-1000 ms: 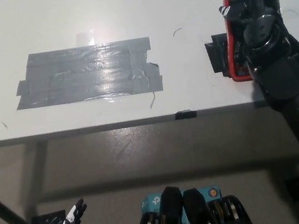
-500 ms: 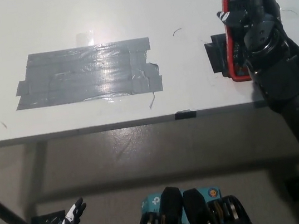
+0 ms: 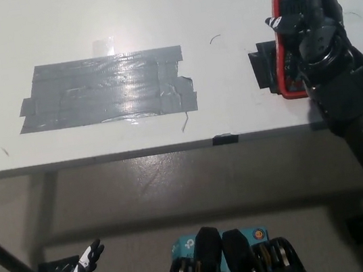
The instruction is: The robot first picks the multimeter with right hand and then unfolds the black stand on the back of it using left hand
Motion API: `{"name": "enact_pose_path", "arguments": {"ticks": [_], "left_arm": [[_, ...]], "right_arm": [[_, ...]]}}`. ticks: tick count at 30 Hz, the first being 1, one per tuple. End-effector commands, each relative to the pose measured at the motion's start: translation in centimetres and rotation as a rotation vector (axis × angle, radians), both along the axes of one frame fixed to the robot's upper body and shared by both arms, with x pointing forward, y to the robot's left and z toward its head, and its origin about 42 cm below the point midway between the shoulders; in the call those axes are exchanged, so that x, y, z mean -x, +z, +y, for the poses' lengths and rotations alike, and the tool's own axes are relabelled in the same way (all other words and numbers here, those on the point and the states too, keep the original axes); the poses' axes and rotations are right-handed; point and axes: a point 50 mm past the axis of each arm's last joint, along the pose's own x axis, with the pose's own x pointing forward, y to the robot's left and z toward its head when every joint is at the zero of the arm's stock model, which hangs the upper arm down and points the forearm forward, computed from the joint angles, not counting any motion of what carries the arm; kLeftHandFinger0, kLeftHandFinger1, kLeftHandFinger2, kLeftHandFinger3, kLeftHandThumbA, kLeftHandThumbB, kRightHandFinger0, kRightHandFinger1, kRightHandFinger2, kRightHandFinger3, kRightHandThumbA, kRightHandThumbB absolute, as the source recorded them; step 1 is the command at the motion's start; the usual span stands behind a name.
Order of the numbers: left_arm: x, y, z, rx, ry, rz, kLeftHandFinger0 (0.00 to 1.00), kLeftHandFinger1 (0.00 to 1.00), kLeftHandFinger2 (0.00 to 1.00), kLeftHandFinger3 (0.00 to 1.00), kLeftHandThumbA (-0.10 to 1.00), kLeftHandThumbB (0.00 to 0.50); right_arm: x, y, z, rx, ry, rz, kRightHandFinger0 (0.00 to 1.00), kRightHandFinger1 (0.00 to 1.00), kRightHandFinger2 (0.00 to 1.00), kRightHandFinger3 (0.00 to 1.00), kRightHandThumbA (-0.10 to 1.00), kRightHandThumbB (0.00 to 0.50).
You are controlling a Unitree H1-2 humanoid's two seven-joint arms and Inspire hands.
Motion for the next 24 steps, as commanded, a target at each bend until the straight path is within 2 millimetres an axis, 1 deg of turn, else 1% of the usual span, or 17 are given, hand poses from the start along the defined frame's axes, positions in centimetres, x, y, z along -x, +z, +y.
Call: {"name": "enact_pose_path", "arguments": {"ticks": [1,3,7,9,10,11,12,13,14,15,16,17,18,19,21,23,24], "left_arm": [[0.1,0.6,0.3,-0.005,-0.027,-0.031,1.0,1.0,1.0,1.0,1.0,0.239],[0.0,0.7,0.4,-0.006,-0.028,-0.036,1.0,1.0,1.0,1.0,1.0,0.23],[-0.1,0.9,0.5,-0.008,-0.025,-0.042,1.0,1.0,1.0,1.0,1.0,0.236],[-0.2,1.0,0.5,-0.01,-0.026,-0.05,1.0,1.0,1.0,1.0,1.0,0.232],[-0.2,1.0,0.5,-0.011,-0.028,-0.056,1.0,1.0,1.0,1.0,1.0,0.221],[-0.3,1.0,0.5,-0.009,-0.03,-0.061,1.0,1.0,1.0,1.0,1.0,0.21],[-0.6,1.1,0.5,-0.007,-0.03,-0.069,1.0,1.0,1.0,1.0,1.0,0.207],[-0.6,1.2,0.5,-0.007,-0.03,-0.072,1.0,1.0,1.0,1.0,1.0,0.198],[-0.7,1.2,0.5,-0.008,-0.033,-0.078,1.0,1.0,1.0,1.0,1.0,0.191],[-0.7,1.2,0.6,-0.006,-0.036,-0.081,1.0,1.0,1.0,1.0,1.0,0.189],[-0.9,1.3,0.6,-0.013,-0.031,-0.091,1.0,1.0,1.0,1.0,1.0,0.191],[-1.0,1.3,0.6,-0.006,-0.027,-0.087,1.0,1.0,1.0,1.0,1.0,0.209],[-1.0,1.2,0.6,0.001,-0.024,-0.082,1.0,1.0,1.0,1.0,1.0,0.214],[-1.0,1.2,0.7,0.0,-0.023,-0.081,1.0,1.0,1.0,1.0,1.0,0.216],[-1.2,1.5,0.8,-0.009,-0.017,-0.08,1.0,1.0,1.0,1.0,1.0,0.227],[-1.2,1.5,0.7,-0.003,-0.013,-0.077,1.0,1.0,1.0,1.0,1.0,0.228],[-1.2,1.5,0.7,-0.01,-0.019,-0.086,1.0,1.0,1.0,1.0,1.0,0.217]], "right_arm": [[-0.6,1.4,-0.2,-0.021,-0.025,0.012,1.0,1.0,1.0,1.0,0.81,0.5],[-0.6,1.1,-0.1,-0.019,-0.035,0.022,1.0,1.0,1.0,1.0,0.78,0.5],[-0.6,0.1,-0.2,-0.014,-0.054,0.021,1.0,1.0,1.0,1.0,0.72,0.5],[-0.6,-0.4,-0.2,0.035,-0.059,0.048,1.0,1.0,1.0,1.0,0.71,0.5],[-0.6,-0.7,-0.3,0.082,-0.061,0.083,0.69,1.0,1.0,1.0,0.72,0.5],[-0.6,-1.1,-0.4,0.132,-0.063,0.125,0.45,0.92,1.0,1.0,0.67,0.491],[-0.8,-1.3,-0.6,0.218,-0.065,0.188,0.36,0.69,1.0,1.0,0.66,0.478],[-0.9,-1.7,-0.7,0.268,-0.064,0.224,0.39,0.62,0.98,1.0,0.56,0.438],[-0.8,-2.4,-0.9,0.302,-0.065,0.242,0.33,0.47,0.77,1.0,0.38,0.392],[-0.7,-2.8,-1.0,0.31,-0.07,0.235,0.24,0.36,0.65,1.0,0.31,0.397],[-0.6,-3.5,-1.2,0.3,-0.067,0.228,0.17,0.26,0.53,1.0,0.22,0.337],[-0.4,-4.0,-1.3,0.283,-0.061,0.226,0.05,0.11,0.35,1.0,0.11,0.313],[-0.2,-4.7,-1.3,0.26,-0.057,0.233,0.0,0.01,0.23,1.0,0.04,0.292],[-0.1,-5.1,-1.4,0.246,-0.056,0.24,0.0,0.0,0.17,1.0,-0.02,0.275],[-0.1,-5.3,-1.3,0.22,-0.051,0.241,0.0,0.0,0.13,1.0,-0.04,0.245],[-0.1,-5.5,-1.4,0.19,-0.055,0.231,0.0,0.0,0.12,1.0,-0.08,0.238],[-0.1,-5.5,-1.4,0.182,-0.058,0.225,0.02,0.04,0.16,1.0,-0.09,0.239]]}}
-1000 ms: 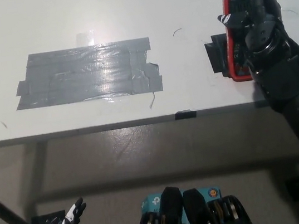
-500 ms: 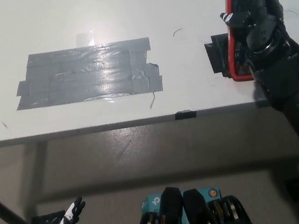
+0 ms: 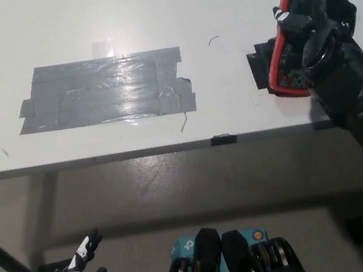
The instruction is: The robot first picks the multimeter with right hand and then unfolds the black stand on the back of it using left hand
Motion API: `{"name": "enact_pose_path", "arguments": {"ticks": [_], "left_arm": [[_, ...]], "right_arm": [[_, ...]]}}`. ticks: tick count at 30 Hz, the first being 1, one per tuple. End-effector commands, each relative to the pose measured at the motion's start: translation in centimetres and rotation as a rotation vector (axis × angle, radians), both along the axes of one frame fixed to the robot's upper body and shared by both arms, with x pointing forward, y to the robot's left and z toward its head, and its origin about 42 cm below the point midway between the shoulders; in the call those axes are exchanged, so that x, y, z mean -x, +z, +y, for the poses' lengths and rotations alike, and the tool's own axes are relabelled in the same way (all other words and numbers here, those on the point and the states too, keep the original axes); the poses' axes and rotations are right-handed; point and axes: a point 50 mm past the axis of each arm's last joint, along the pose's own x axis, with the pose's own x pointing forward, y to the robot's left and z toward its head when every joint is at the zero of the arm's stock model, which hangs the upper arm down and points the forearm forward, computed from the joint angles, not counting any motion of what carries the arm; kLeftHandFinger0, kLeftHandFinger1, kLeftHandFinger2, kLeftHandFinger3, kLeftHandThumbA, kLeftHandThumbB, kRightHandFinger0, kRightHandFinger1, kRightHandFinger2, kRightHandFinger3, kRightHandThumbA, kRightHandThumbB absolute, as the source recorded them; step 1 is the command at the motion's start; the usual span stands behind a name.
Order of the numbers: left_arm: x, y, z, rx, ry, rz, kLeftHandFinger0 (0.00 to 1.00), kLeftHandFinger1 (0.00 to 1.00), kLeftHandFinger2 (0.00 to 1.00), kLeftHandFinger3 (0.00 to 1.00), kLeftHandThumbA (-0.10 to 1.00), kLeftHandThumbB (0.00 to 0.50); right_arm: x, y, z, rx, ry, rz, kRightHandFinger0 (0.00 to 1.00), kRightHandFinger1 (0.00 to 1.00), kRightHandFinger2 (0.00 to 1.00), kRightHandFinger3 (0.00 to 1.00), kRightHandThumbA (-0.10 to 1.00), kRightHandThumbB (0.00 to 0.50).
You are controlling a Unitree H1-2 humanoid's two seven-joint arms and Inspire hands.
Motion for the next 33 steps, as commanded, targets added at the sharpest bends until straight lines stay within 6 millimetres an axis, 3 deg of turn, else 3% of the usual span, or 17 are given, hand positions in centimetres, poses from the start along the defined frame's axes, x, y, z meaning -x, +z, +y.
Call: {"name": "enact_pose_path", "arguments": {"ticks": [1,6,12,13,14,15,16,17,18,19,20,21,24,25,27,31,33], "left_arm": [[-0.1,0.8,0.6,-0.008,-0.014,-0.046,1.0,1.0,1.0,1.0,1.0,0.218],[-0.5,1.1,0.7,-0.01,-0.016,-0.056,1.0,1.0,1.0,1.0,1.0,0.211],[-0.3,0.9,0.7,-0.007,-0.013,-0.05,1.0,1.0,1.0,1.0,1.0,0.214],[-0.2,1.0,0.7,-0.013,-0.012,-0.048,1.0,1.0,1.0,1.0,1.0,0.212],[-0.2,1.0,0.8,-0.013,-0.012,-0.05,1.0,1.0,1.0,1.0,1.0,0.214],[-0.2,1.0,0.7,-0.013,-0.011,-0.051,1.0,1.0,1.0,1.0,1.0,0.219],[-0.2,1.0,0.7,-0.012,-0.013,-0.054,1.0,1.0,1.0,1.0,1.0,0.213],[-0.3,1.0,0.8,-0.014,-0.014,-0.056,1.0,1.0,1.0,1.0,1.0,0.211],[-0.3,1.0,0.8,-0.014,-0.014,-0.057,1.0,1.0,1.0,1.0,1.0,0.208],[-0.3,1.0,0.8,-0.015,-0.014,-0.056,1.0,1.0,1.0,1.0,1.0,0.206],[-0.3,1.0,0.8,-0.016,-0.014,-0.054,1.0,1.0,1.0,1.0,1.0,0.203],[-0.3,1.0,0.8,-0.012,-0.013,-0.054,1.0,1.0,1.0,1.0,1.0,0.198],[-0.2,1.0,0.8,-0.011,-0.008,-0.053,1.0,1.0,1.0,1.0,1.0,0.203],[-0.2,0.9,0.9,-0.017,-0.006,-0.049,1.0,1.0,1.0,1.0,1.0,0.207],[-0.1,1.0,0.9,-0.02,-0.004,-0.046,1.0,1.0,1.0,1.0,1.0,0.206],[0.0,0.9,1.1,-0.026,-0.004,-0.051,1.0,1.0,1.0,1.0,1.0,0.205],[0.1,0.9,1.1,-0.026,-0.003,-0.051,1.0,1.0,1.0,1.0,1.0,0.206]], "right_arm": [[0.9,-3.4,0.2,-0.101,-0.005,0.074,0.0,0.02,0.14,1.0,-0.1,0.239],[0.9,-3.2,0.0,-0.152,-0.016,-0.001,0.02,0.06,0.17,1.0,-0.1,0.239],[0.9,-3.2,-0.3,-0.354,-0.052,-0.088,0.0,0.04,0.14,0.97,-0.1,0.206],[0.9,-3.1,-0.2,-0.483,-0.068,-0.129,0.0,0.02,0.12,0.87,-0.1,0.196],[0.9,-2.9,-0.2,-0.566,-0.078,-0.163,0.0,0.03,0.09,0.63,-0.1,0.208],[0.7,-2.5,-0.3,-0.683,-0.066,-0.191,0.0,0.04,0.09,0.65,-0.1,0.192],[0.6,-2.1,-0.4,-0.758,-0.058,-0.222,0.0,0.03,0.03,0.32,-0.1,0.21],[0.5,-1.4,-0.5,-0.885,-0.039,-0.284,0.0,0.13,0.16,0.11,-0.1,0.21],[0.4,-0.8,-0.6,-0.969,-0.025,-0.328,0.0,0.19,0.44,0.2,-0.1,0.23],[0.3,-0.1,-0.5,-1.081,-0.007,-0.381,0.0,0.25,0.68,0.38,-0.1,0.213],[0.2,0.9,-0.4,-1.184,0.011,-0.424,0.0,0.26,0.79,0.51,-0.1,0.195],[0.1,1.9,-0.3,-1.25,0.024,-0.457,0.0,0.27,0.83,0.61,-0.1,0.199],[0.4,4.8,0.1,-1.5,0.124,-0.562,0.0,0.31,0.85,0.73,-0.1,0.176],[0.8,6.5,0.2,-1.572,0.153,-0.576,0.0,0.31,0.87,0.81,-0.1,0.193],[1.4,8.7,0.5,-1.687,0.21,-0.596,0.0,0.23,0.88,0.98,-0.1,0.145],[2.6,11.0,0.8,-1.849,0.348,-0.609,0.0,0.12,0.81,1.0,-0.1,0.083],[3.2,11.8,0.7,-1.916,0.403,-0.576,0.0,0.09,0.75,1.0,-0.1,0.102]]}}
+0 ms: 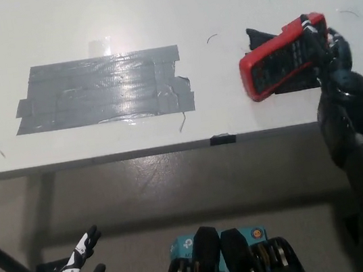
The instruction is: The robot first picks the multimeter with right hand and then unfolds the black stand on the back of it using left hand
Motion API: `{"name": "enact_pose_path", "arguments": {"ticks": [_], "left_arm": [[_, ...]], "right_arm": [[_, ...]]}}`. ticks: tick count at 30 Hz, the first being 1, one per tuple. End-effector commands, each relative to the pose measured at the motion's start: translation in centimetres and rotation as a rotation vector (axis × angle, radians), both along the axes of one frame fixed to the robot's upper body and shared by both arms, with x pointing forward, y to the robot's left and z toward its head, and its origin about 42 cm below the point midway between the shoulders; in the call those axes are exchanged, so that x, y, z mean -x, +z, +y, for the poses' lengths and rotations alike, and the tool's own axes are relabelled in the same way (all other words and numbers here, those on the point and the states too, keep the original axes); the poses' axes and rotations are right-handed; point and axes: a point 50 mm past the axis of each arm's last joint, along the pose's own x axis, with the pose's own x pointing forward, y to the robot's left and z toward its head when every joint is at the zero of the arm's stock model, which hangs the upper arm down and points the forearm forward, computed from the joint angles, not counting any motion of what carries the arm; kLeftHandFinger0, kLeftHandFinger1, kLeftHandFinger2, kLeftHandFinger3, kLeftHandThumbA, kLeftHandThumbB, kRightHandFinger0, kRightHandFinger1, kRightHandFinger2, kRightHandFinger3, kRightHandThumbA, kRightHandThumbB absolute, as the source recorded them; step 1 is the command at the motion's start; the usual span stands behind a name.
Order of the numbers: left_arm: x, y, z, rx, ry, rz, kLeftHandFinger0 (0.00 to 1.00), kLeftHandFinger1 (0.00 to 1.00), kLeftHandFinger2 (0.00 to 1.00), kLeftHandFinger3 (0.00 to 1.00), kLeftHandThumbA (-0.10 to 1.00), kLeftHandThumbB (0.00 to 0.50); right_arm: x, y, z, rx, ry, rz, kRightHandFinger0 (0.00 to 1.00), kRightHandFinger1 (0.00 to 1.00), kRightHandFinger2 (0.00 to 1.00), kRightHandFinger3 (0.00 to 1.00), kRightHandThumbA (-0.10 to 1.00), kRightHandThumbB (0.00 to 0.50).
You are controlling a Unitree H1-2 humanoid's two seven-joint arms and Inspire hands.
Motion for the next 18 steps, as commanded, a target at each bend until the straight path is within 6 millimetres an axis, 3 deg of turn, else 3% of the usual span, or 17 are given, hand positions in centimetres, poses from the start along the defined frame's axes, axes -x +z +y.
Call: {"name": "enact_pose_path", "arguments": {"ticks": [1,3,4,7,8,9,12,15,16,18], "left_arm": [[0.5,0.7,1.1,-0.029,-0.002,-0.043,1.0,1.0,1.0,1.0,1.0,0.206],[0.5,0.7,1.0,-0.03,-0.001,-0.042,1.0,1.0,1.0,1.0,1.0,0.215],[0.5,0.7,1.0,-0.032,-0.001,-0.039,1.0,1.0,1.0,1.0,1.0,0.224],[0.4,0.7,1.0,-0.041,-0.006,-0.041,1.0,1.0,1.0,1.0,1.0,0.223],[0.4,0.7,1.0,-0.043,-0.009,-0.045,1.0,1.0,1.0,1.0,1.0,0.215],[0.3,0.7,1.0,-0.042,-0.009,-0.047,1.0,1.0,1.0,1.0,1.0,0.217],[0.2,0.8,0.9,-0.039,-0.009,-0.048,1.0,1.0,1.0,1.0,1.0,0.218],[0.1,0.9,0.8,-0.041,-0.012,-0.05,1.0,1.0,1.0,1.0,1.0,0.223],[0.1,0.9,0.8,-0.041,-0.012,-0.047,1.0,1.0,1.0,1.0,1.0,0.226],[0.0,1.0,0.8,-0.038,-0.013,-0.052,1.0,1.0,1.0,1.0,1.0,0.22]], "right_arm": [[0.3,17.9,1.1,-0.743,0.307,-0.637,0.0,0.09,0.73,1.0,-0.1,0.105],[0.9,18.4,1.0,-0.771,0.329,-0.651,0.0,0.04,0.64,1.0,-0.1,0.143],[0.9,18.5,0.7,-0.789,0.341,-0.651,0.0,0.02,0.64,1.0,-0.1,0.098],[1.6,18.8,0.8,-0.836,0.349,-0.669,0.0,0.0,0.6,1.0,-0.1,0.123],[2.0,18.9,1.0,-0.859,0.36,-0.689,0.0,0.0,0.55,0.94,-0.1,0.129],[2.2,18.9,1.1,-0.878,0.367,-0.696,0.0,0.0,0.54,1.0,-0.1,0.11],[2.7,19.2,1.1,-0.905,0.398,-0.722,0.0,0.0,0.55,1.0,-0.1,0.082],[3.5,19.2,1.9,-0.961,0.401,-0.725,0.0,0.02,0.63,1.0,-0.1,0.072],[3.8,19.2,2.3,-0.963,0.411,-0.734,0.0,0.0,0.63,1.0,-0.1,0.092],[4.0,19.0,2.4,-0.971,0.435,-0.745,0.0,0.02,0.67,1.0,-0.1,0.086]]}}
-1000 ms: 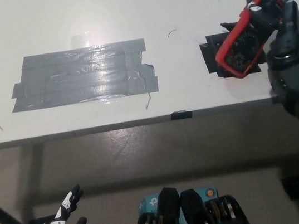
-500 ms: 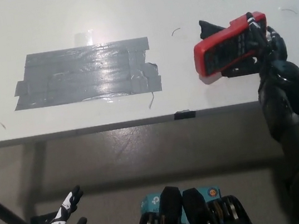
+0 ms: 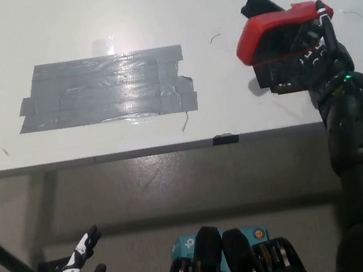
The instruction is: The robot first picks the multimeter with right hand and then unfolds the black stand on the back of it using left hand
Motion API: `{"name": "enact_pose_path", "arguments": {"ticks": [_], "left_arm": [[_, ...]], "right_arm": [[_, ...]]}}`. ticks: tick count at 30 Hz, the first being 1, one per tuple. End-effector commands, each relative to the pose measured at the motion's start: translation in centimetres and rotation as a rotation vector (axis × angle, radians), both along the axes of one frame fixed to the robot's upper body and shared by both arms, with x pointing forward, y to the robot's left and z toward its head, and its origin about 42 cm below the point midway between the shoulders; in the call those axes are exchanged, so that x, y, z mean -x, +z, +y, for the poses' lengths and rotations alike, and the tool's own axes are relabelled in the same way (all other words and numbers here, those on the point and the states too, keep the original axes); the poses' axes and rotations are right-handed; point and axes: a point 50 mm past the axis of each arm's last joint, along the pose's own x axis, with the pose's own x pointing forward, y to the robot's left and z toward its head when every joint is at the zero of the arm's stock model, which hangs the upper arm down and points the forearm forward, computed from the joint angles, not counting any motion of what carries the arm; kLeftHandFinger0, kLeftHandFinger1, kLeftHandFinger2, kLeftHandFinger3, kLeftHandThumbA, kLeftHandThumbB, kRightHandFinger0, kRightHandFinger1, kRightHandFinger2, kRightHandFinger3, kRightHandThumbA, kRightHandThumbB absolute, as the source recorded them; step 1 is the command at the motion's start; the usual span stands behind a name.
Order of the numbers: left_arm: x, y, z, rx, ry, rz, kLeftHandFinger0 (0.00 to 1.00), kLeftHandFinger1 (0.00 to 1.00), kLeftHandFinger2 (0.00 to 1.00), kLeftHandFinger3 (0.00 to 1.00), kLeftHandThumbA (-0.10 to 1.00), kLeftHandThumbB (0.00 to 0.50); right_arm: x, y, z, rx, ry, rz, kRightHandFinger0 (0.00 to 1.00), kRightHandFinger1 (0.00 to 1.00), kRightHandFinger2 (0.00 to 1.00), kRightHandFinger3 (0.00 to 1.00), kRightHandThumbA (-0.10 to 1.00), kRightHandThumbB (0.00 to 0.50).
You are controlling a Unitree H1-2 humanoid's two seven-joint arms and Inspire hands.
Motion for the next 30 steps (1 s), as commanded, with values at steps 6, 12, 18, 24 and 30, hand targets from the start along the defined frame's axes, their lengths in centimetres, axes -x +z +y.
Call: {"name": "enact_pose_path", "arguments": {"ticks": [6,12,18,24,30], "left_arm": [[0.1,1.3,0.6,0.003,-0.007,-0.061,1.0,1.0,1.0,1.0,1.0,0.217],[0.7,3.5,-0.5,0.135,-0.003,-0.168,1.0,1.0,1.0,1.0,1.0,0.233],[1.5,9.3,-2.2,0.23,-0.04,-0.408,1.0,1.0,1.0,1.0,1.0,0.195],[1.7,14.7,-4.4,0.238,-0.101,-0.579,1.0,1.0,1.0,1.0,1.0,0.313],[2.1,17.3,-6.2,0.202,-0.144,-0.69,1.0,1.0,1.0,1.0,1.0,0.329]], "right_arm": [[3.8,15.9,3.8,-0.439,0.439,-0.793,0.0,0.06,0.66,0.68,-0.1,0.104],[8.1,13.8,6.8,-0.483,0.549,-0.82,0.0,0.03,0.46,0.43,-0.1,0.149],[11.9,12.2,9.6,-0.52,0.615,-0.845,0.0,0.0,0.48,0.77,-0.1,0.153],[13.7,11.2,10.8,-0.515,0.706,-0.889,0.0,0.02,0.56,0.6,-0.1,0.157],[15.6,10.9,11.6,-0.519,0.764,-0.909,0.0,0.1,0.67,0.68,-0.1,0.156]]}}
